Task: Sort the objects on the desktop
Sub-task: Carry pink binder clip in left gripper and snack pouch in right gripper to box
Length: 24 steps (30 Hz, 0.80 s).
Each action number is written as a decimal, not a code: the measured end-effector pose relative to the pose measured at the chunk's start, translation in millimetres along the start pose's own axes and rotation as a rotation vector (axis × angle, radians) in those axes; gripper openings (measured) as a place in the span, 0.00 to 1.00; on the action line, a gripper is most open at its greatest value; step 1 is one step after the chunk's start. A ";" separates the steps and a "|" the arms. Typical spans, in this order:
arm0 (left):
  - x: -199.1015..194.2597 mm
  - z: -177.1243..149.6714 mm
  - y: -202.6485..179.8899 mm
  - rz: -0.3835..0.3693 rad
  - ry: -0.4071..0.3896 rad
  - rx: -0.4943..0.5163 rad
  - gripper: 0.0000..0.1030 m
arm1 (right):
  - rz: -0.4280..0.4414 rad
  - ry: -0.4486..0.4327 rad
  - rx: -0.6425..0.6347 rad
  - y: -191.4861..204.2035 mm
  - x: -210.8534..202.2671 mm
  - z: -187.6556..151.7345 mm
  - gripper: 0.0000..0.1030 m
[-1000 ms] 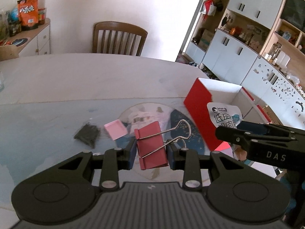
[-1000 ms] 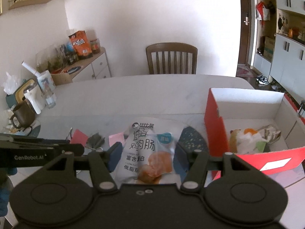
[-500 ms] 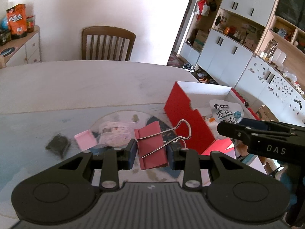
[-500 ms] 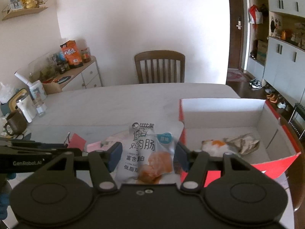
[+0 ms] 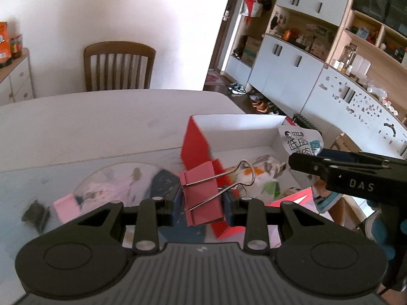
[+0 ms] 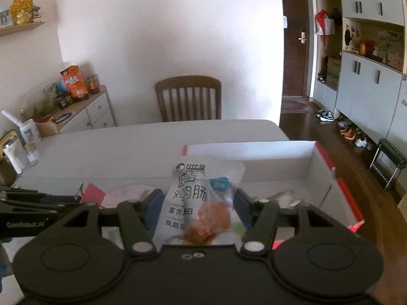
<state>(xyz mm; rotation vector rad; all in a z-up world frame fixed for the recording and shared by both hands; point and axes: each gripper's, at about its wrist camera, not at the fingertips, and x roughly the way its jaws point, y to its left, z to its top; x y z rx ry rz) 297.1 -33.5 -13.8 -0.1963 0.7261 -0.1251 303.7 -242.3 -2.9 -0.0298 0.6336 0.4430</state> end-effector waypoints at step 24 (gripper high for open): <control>92.9 46.7 -73.8 -0.030 0.053 0.179 0.31 | -0.117 0.053 -0.004 -86.0 54.2 19.7 0.58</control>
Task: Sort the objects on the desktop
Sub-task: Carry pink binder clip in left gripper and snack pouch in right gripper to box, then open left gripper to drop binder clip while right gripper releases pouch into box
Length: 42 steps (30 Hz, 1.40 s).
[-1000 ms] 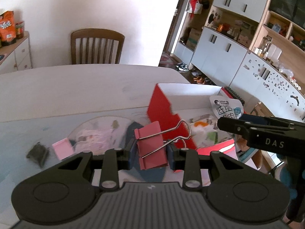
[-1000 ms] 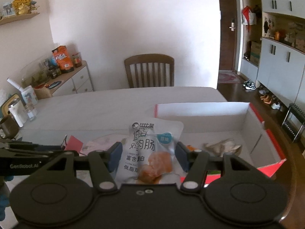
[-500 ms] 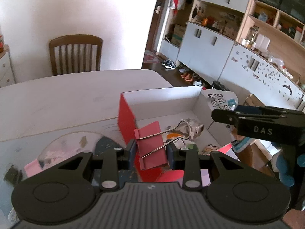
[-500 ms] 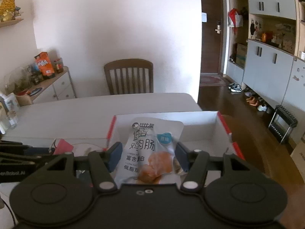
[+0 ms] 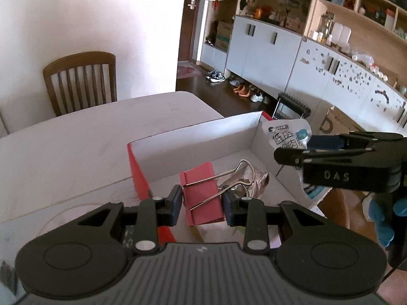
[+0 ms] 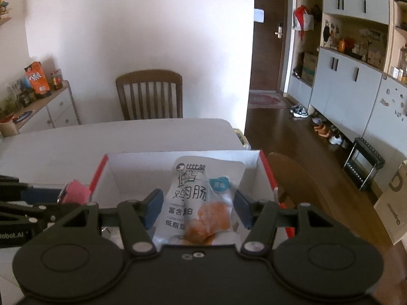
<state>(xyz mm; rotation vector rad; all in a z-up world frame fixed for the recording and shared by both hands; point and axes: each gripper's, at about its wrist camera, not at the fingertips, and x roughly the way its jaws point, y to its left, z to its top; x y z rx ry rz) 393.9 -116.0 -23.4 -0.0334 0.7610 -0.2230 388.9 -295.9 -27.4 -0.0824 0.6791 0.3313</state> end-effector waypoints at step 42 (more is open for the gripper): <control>116.5 15.5 -14.3 0.026 0.235 0.175 0.31 | -0.033 0.263 0.004 -24.8 87.8 -33.8 0.58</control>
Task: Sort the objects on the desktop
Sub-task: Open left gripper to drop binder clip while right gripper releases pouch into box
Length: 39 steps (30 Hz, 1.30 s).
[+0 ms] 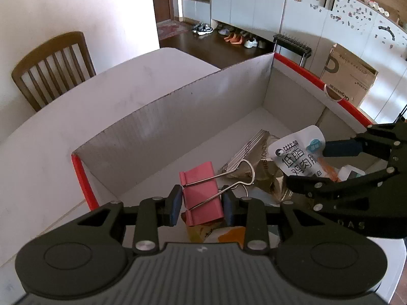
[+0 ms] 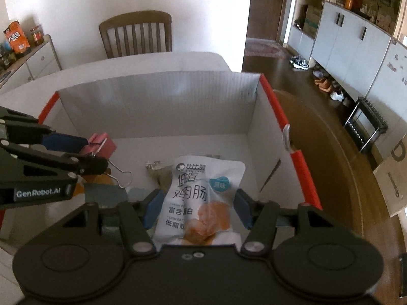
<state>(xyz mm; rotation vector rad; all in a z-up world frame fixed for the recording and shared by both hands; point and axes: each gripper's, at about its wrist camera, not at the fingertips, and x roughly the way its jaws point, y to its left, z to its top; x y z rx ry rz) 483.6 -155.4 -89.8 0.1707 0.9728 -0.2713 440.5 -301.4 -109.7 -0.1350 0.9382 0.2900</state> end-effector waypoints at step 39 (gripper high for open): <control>-33.4 1.2 4.9 -0.014 -0.071 -0.023 0.43 | 0.087 -0.076 0.015 -10.8 -38.4 3.1 0.84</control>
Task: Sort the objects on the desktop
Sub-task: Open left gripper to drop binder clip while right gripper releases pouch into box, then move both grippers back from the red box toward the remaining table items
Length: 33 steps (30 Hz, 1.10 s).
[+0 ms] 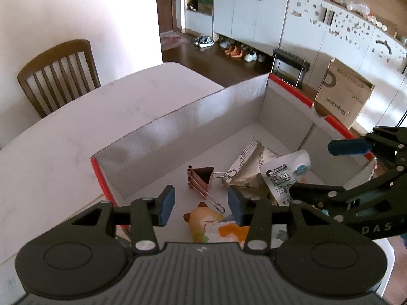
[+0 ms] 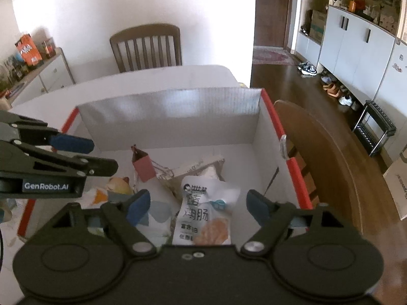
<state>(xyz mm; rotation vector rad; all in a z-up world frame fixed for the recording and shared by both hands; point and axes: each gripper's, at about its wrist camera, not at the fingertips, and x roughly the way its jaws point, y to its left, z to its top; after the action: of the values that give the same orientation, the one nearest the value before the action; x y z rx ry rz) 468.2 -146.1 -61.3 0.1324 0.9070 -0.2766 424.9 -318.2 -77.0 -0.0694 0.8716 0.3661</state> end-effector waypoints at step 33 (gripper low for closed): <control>-105.8 -51.3 21.1 -0.065 -0.205 -0.066 0.67 | 0.059 -0.163 0.049 43.5 -74.0 -18.7 0.97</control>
<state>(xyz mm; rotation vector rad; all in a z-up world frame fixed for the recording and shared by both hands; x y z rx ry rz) 373.7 -95.0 -9.0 0.0128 0.7165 -0.3144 352.9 -302.5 -29.1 0.0311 0.7217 0.3998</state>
